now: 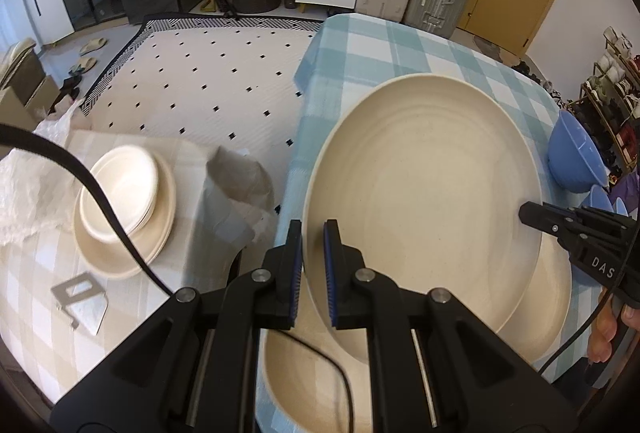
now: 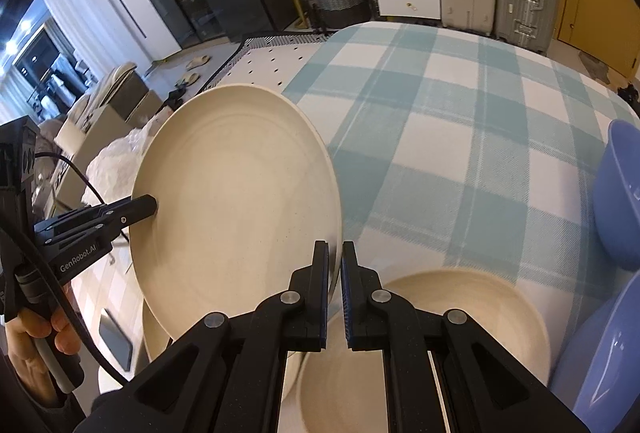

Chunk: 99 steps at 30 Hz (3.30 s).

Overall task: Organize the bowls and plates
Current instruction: 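Lift the cream plate with both grippers and carry it over another cream plate, then lower the plate onto the other cream plate and open both grippers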

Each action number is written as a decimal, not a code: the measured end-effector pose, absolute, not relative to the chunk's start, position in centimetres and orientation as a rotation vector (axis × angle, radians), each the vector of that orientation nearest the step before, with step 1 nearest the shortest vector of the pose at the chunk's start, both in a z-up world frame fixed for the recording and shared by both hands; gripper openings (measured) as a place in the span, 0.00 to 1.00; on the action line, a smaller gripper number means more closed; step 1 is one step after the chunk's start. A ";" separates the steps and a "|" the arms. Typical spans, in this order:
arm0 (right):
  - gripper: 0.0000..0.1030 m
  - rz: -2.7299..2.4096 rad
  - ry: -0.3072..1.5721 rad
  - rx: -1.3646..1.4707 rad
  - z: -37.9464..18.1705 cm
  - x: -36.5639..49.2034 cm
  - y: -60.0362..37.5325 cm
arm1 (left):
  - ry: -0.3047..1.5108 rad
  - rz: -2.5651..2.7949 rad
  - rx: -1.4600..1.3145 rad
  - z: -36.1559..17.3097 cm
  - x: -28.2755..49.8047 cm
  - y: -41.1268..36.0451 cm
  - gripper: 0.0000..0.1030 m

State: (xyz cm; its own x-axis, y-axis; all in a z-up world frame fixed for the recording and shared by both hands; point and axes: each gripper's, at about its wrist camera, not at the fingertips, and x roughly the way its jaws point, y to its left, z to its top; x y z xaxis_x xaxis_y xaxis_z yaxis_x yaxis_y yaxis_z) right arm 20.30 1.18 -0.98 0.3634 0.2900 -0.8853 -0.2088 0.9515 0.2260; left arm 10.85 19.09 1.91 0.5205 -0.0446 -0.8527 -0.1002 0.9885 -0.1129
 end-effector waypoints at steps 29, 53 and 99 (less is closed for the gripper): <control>0.06 0.385 1.198 -0.025 -2.4 12.9 5.0 | 1.069 0.100 -0.198 -0.1 0.9 20.9 0.07; 0.07 0.139 1.189 0.026 -0.3 10.6 -9.0 | 1.078 -0.100 -0.081 1.0 7.5 4.2 0.08; 0.41 -0.011 1.235 -0.159 -1.3 8.8 -10.5 | 1.149 -0.159 -0.052 -3.0 10.0 1.1 0.39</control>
State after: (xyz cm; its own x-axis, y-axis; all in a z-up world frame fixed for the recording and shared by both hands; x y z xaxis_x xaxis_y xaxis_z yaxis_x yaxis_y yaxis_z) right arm 8.85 -10.52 -1.29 0.3309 -0.0949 -0.9389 -0.0776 0.9888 -0.1272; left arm 9.98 1.10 -3.02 0.3994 -0.1519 -0.9041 0.0989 0.9876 -0.1223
